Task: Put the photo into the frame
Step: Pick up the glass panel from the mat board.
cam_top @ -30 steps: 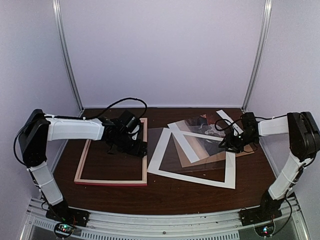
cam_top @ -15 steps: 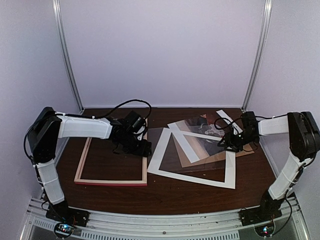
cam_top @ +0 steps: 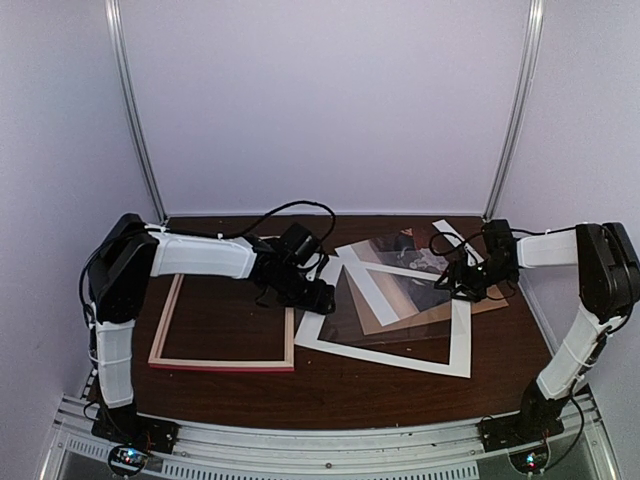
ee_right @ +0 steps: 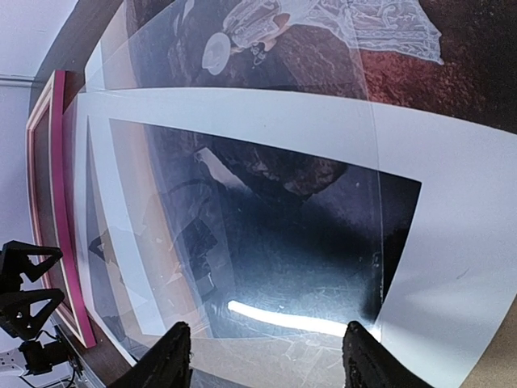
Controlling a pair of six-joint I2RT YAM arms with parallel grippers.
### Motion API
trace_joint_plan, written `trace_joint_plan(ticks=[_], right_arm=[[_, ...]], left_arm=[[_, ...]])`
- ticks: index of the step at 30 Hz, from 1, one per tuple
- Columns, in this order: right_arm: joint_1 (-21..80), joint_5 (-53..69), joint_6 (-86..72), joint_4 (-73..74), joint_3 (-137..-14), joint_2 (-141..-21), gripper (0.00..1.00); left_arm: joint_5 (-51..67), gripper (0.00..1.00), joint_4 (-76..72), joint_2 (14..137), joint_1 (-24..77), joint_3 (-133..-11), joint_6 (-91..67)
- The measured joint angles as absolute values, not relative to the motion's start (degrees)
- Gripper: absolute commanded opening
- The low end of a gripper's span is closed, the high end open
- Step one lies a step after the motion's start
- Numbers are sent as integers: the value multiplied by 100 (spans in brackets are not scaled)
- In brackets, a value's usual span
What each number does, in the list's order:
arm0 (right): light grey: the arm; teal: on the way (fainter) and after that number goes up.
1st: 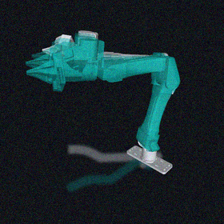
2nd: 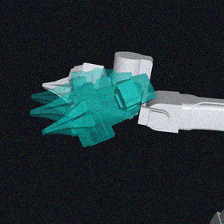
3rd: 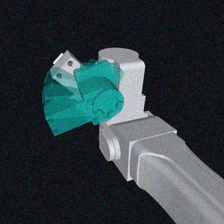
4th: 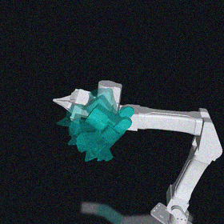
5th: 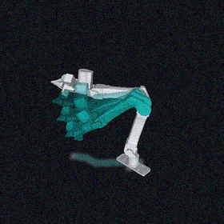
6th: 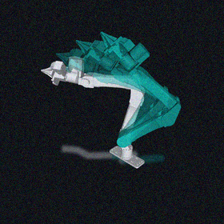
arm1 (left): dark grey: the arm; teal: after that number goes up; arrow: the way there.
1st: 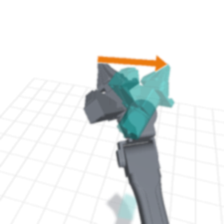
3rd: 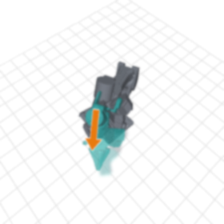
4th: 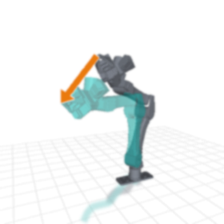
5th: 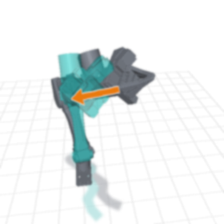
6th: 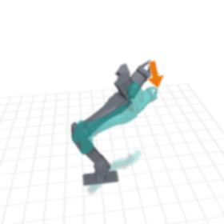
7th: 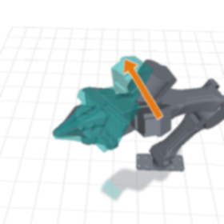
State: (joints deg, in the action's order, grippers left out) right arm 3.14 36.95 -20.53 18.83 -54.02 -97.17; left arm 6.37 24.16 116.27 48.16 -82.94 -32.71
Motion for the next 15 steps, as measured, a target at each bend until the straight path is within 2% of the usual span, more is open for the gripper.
trace_joint_plan(ticks=[6, 15], right_arm=[[314, 3540, -2036, 2040, -5500, -9717, 71], [427, 3232, -1905, 2294, -5793, -9708, 73]], left_arm=[[432, 79, 2650, 12103, 4834, -8689, -3356], [-242, 80, 2934, 12130, 4836, -8702, -3664]])
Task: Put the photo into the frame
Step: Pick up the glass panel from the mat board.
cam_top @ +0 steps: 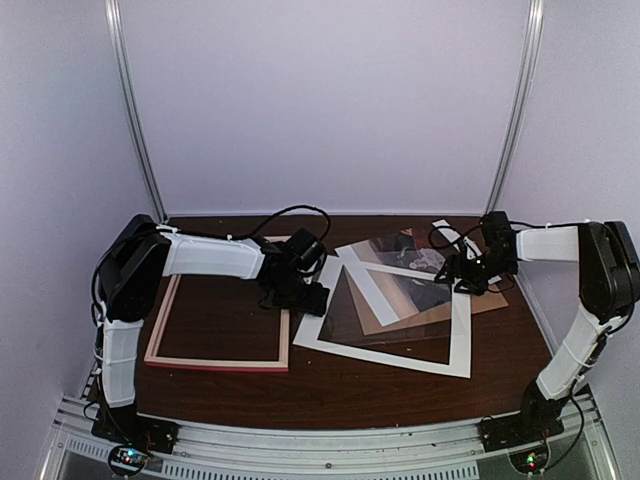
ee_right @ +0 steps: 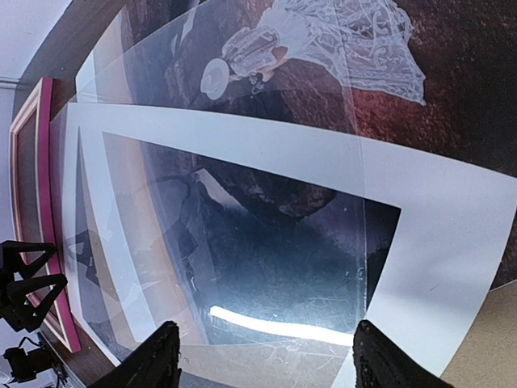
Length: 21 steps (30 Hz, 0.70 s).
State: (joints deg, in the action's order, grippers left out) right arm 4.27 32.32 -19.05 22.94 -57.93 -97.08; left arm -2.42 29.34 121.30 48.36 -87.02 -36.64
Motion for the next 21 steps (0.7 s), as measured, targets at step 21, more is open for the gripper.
trace_joint_plan(ticks=[21], right_arm=[[517, 2871, -1459, 2488, -6643, -10676, 74]], left_arm=[[-781, 85, 3111, 12073, 4746, -8517, -4058]])
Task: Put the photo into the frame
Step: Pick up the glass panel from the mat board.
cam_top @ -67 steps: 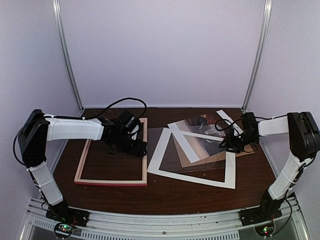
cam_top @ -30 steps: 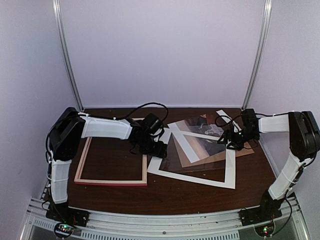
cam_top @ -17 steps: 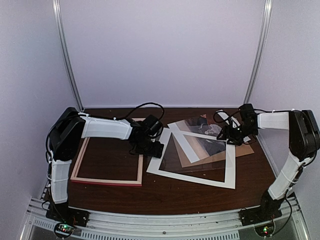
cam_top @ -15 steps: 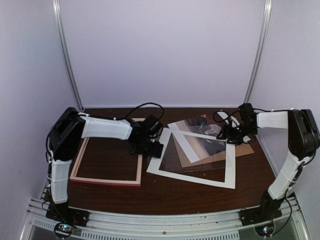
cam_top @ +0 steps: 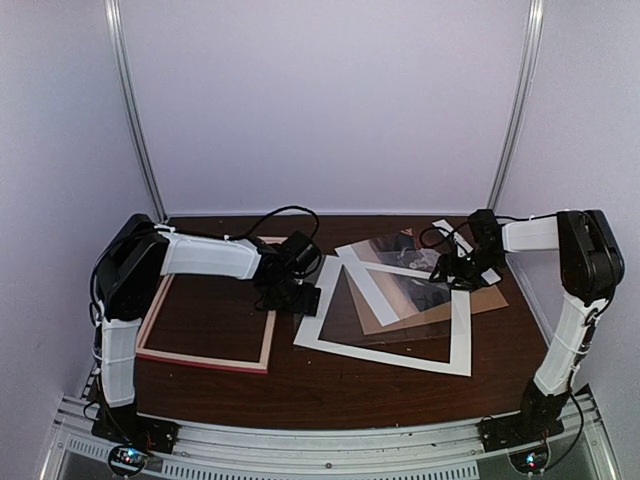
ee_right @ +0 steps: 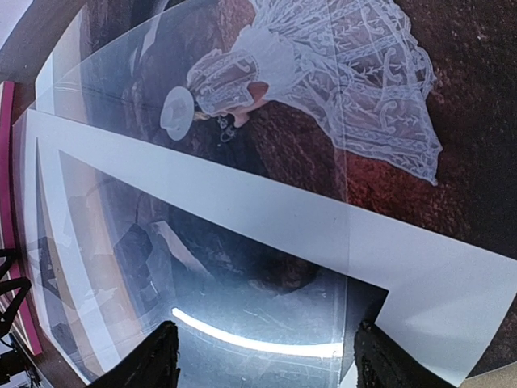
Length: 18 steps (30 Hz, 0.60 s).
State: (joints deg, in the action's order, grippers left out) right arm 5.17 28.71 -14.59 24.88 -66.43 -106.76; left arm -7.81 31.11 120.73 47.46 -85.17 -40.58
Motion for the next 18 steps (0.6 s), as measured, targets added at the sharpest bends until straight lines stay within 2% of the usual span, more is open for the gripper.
trace_joint_plan(ticks=[18], right_arm=[[515, 3197, -1625, 2314, -6571, -10707, 70]], left_arm=[[25, 82, 2744, 11937, 4451, -8329, -4532]])
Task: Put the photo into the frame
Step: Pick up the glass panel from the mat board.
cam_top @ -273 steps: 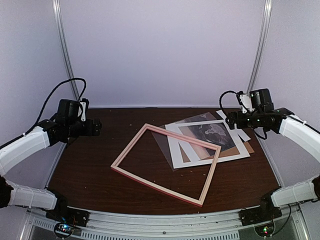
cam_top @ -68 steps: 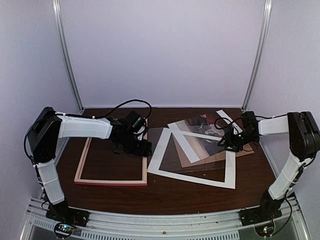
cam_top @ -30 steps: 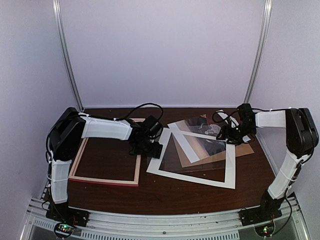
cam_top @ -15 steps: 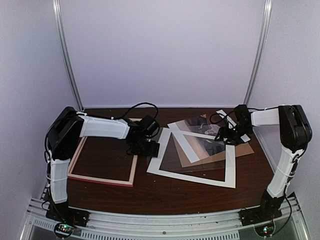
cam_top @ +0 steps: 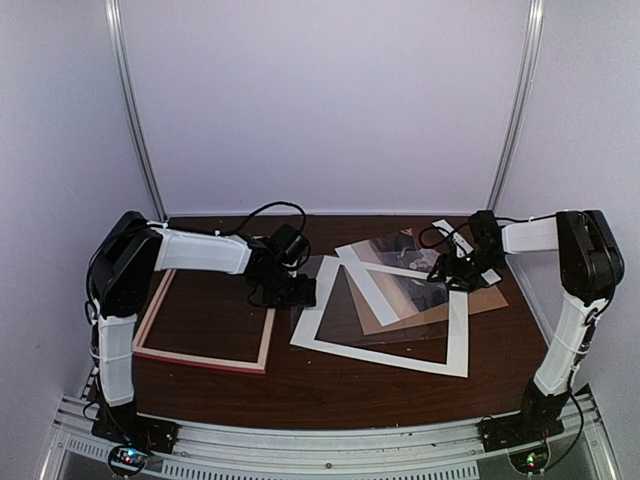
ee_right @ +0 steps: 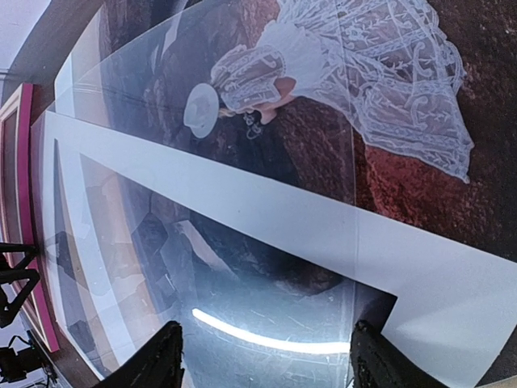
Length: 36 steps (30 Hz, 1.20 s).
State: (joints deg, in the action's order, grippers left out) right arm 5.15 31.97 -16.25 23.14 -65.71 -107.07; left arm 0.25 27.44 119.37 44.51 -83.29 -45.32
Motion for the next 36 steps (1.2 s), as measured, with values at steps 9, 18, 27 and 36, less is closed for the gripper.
trace_joint_plan(ticks=[9, 18, 27, 36], right_arm=[[484, 3437, -1848, 2086, -6449, -10702, 69], [408, 3817, -2049, 2049, -6237, -10569, 64], [283, 4320, -2222, 2040, -6114, -10422, 60], [108, 4755, -2403, 1785, -5961, -10405, 55]], left_arm=[[506, 82, 2394, 11939, 4368, -8270, -4709], [663, 82, 2137, 11883, 4327, -8125, -4729], [731, 82, 2045, 11883, 4320, -8099, -4724], [733, 82, 1979, 11863, 4318, -8044, -4722]])
